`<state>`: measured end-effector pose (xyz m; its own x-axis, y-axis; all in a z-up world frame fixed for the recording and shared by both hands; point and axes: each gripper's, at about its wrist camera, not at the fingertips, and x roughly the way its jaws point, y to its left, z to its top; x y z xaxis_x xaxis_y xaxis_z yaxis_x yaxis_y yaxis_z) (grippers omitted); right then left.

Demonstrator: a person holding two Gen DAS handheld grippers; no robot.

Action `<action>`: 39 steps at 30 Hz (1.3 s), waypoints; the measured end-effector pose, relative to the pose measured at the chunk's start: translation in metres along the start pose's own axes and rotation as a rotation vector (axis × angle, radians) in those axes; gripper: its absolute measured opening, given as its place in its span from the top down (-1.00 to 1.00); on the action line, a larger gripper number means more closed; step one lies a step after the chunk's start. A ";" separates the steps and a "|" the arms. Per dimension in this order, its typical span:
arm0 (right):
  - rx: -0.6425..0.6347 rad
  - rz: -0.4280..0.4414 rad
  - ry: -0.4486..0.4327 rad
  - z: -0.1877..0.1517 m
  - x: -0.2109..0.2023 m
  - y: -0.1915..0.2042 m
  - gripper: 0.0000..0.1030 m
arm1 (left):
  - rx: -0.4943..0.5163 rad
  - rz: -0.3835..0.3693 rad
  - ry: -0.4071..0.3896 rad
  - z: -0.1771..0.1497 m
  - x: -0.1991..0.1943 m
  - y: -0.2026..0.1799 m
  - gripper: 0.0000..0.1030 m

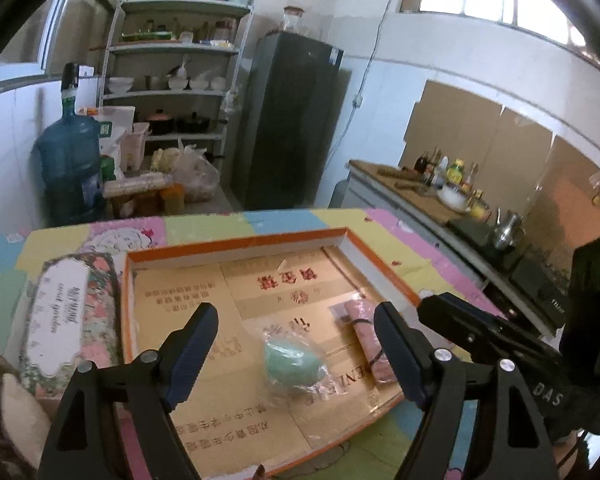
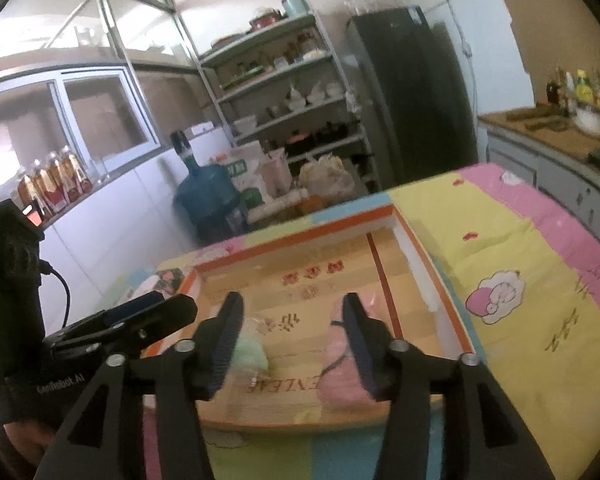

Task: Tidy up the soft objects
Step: 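Withdraw both tools from the box back toward the pile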

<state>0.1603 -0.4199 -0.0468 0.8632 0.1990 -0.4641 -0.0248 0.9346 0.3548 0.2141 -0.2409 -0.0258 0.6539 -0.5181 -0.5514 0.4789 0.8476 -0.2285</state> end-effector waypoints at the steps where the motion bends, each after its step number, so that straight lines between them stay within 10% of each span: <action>1: -0.009 0.000 -0.014 0.000 -0.005 0.005 -0.10 | 0.008 -0.007 -0.006 0.000 -0.006 0.000 -0.55; 18: -0.063 0.000 -0.121 -0.018 -0.067 0.088 -0.19 | 0.036 0.035 -0.217 -0.019 -0.129 0.016 -0.55; 21: -0.073 0.001 -0.131 -0.024 -0.075 0.100 -0.46 | 0.006 0.058 -0.240 -0.025 -0.148 0.027 -0.55; 39: -0.175 0.035 -0.172 -0.067 -0.092 0.188 -0.46 | -0.031 0.334 -0.332 -0.072 -0.234 0.088 -0.55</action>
<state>0.0421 -0.2431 0.0081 0.9329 0.1936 -0.3036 -0.1307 0.9677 0.2155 0.0611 -0.0366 0.0255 0.9234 -0.2209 -0.3137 0.1961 0.9745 -0.1092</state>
